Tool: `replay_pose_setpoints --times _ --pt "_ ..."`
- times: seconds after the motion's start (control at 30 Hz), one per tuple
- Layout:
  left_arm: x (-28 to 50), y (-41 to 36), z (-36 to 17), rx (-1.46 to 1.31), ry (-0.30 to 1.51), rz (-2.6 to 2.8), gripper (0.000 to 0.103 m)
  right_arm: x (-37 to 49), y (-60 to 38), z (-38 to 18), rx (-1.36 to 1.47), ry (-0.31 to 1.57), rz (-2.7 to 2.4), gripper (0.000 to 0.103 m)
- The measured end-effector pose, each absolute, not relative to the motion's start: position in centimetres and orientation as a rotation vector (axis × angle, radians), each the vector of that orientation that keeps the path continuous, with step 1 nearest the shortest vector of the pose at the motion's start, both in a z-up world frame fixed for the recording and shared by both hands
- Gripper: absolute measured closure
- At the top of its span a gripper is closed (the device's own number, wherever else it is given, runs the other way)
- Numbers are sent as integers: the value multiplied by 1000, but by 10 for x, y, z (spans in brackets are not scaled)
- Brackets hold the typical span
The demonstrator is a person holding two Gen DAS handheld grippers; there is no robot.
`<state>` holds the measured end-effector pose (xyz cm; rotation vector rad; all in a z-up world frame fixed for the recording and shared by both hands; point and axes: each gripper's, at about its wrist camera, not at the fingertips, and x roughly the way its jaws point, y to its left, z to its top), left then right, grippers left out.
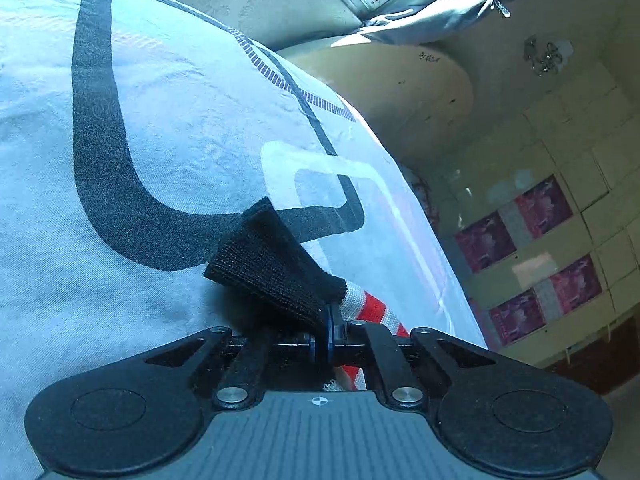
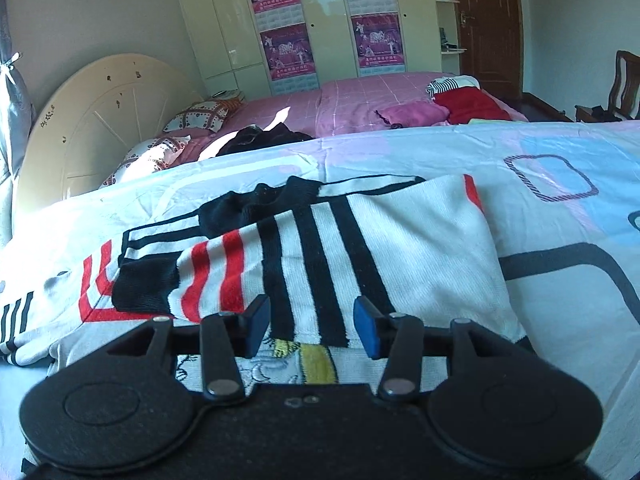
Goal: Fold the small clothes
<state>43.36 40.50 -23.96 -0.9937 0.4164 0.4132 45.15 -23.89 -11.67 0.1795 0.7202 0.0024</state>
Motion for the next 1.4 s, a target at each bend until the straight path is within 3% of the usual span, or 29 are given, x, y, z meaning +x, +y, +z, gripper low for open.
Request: replay_pose_setpoints --times 0.17,0.37,0.9,0.93,0.97,1.0,1.2,1.4 --pt "429 355 -186 -857 335 312 99 449 -258 -120 168 711 -25 57" --pt "462 237 -137 -634 329 156 99 450 -289 -117 168 696 -60 57" --pt "518 -30 -144 -191 583 -174 97 425 -353 -113 183 692 -113 56" --pt "517 -43 -149 -174 632 -207 87 425 -354 -113 187 696 -112 56" --pt "517 -50 -151 -170 654 -235 50 424 -353 -113 193 697 -109 56" --pt "512 -52 -151 -167 644 -249 26 424 -353 -113 200 697 -102 56" --pt "442 -25 -119 -164 515 -224 25 432 -326 -112 253 694 1 55" --pt "402 74 -130 -137 571 69 25 460 -267 -128 393 747 187 55"
